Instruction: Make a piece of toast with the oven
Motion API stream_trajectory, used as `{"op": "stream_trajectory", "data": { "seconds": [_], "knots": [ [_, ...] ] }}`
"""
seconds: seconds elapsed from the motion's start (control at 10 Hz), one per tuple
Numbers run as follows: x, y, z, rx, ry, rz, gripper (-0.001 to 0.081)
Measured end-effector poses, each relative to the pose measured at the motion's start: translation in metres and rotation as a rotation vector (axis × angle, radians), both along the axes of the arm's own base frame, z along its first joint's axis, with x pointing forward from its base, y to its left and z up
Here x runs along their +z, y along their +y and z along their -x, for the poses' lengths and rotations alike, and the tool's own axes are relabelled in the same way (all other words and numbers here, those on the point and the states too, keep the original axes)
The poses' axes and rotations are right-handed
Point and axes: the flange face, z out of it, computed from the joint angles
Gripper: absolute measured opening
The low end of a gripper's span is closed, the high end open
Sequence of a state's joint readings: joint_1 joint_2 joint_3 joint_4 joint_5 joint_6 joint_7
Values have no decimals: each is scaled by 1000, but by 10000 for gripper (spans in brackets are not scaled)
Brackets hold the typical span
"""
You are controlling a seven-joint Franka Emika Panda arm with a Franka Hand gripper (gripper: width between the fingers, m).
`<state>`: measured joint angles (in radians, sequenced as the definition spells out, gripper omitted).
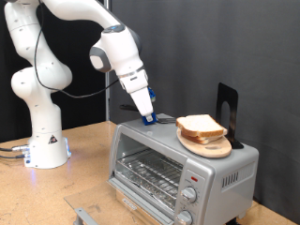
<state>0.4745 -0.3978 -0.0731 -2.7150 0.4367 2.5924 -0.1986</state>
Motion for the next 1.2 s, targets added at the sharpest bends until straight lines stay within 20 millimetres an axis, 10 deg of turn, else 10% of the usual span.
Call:
{"op": "stream_trajectory", "data": {
  "seconds": [0.8,1.2],
  "knots": [
    [55,-16,10,-74,-73,-141,435],
    [73,-61,18,-250,-84,-238,435]
  ]
}}
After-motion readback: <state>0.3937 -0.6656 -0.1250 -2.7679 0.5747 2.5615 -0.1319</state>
